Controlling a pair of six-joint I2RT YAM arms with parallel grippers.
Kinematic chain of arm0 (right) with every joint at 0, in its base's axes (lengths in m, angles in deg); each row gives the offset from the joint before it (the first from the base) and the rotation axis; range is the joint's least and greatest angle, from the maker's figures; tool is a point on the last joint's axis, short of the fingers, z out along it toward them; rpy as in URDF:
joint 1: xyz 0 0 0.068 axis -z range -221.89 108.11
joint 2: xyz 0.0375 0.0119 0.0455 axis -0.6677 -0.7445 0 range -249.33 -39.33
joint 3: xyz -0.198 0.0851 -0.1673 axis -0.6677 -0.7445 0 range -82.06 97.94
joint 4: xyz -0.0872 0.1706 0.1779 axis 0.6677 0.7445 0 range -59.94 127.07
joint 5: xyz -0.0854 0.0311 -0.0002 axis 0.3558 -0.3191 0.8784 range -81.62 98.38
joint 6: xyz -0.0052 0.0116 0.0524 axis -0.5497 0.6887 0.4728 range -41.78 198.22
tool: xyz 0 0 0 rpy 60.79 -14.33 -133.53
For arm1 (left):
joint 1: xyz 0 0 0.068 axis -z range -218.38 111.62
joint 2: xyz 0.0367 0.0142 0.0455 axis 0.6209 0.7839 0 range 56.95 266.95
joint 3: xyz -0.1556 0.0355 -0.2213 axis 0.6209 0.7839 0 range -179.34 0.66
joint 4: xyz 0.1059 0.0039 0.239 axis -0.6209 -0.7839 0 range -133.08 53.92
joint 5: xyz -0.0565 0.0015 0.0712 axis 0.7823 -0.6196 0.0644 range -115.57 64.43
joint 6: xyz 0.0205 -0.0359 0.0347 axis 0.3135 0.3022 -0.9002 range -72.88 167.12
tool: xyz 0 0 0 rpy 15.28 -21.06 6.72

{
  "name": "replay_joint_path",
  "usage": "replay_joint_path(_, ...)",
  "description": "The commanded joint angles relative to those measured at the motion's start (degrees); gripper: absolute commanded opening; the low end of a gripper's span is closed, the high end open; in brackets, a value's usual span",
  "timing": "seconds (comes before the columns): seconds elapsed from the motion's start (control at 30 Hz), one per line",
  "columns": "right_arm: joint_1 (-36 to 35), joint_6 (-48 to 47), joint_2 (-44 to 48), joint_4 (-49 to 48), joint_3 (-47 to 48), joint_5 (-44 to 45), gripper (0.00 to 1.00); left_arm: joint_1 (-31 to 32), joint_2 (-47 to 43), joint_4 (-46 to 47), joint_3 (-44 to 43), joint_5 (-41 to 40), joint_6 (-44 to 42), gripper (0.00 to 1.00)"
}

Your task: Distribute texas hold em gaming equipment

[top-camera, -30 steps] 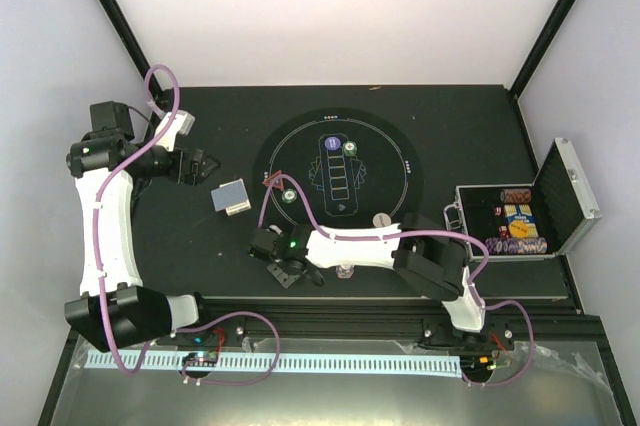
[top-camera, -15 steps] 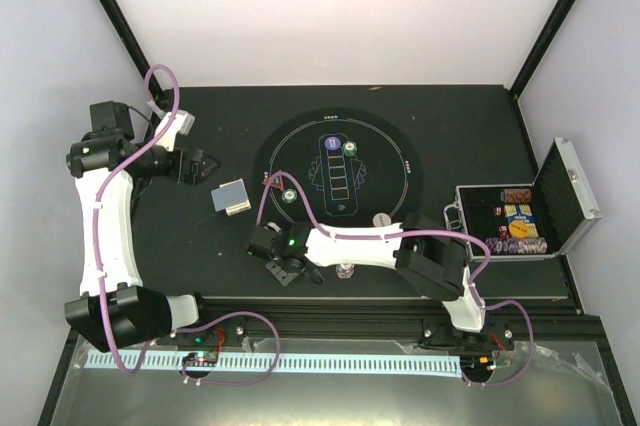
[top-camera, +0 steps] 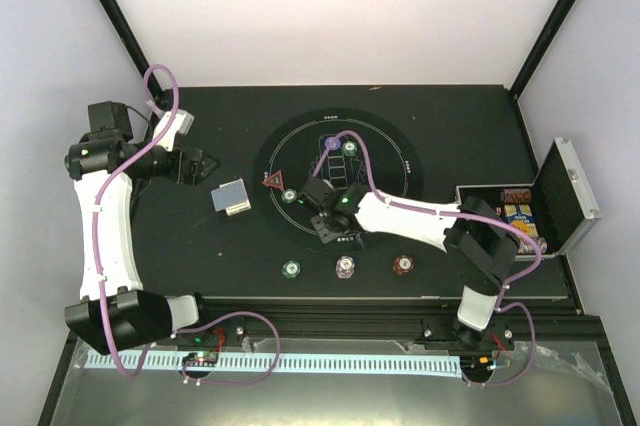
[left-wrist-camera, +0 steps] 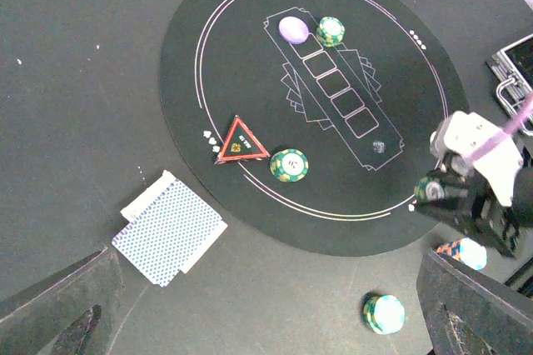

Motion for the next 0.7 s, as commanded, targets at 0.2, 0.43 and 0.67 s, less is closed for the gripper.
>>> replay_joint_path(0.2,9.0,-2.0,0.6,-6.2,-9.8,1.2,0.1,-0.4,-0.9,0.5,-2.4,0.7,0.6,0.99)
replay_joint_path(0.43,11.2,-2.0,-1.2,-8.3,-11.3,1.0,0.1,-0.4,-0.9,0.8,-2.4,0.7,0.4,0.99)
replay_joint_path(0.67,12.3,-2.1,-2.6,-9.0,-11.8,1.5,0.13,-0.4,-0.9,0.8,-2.4,0.9,0.3,0.99)
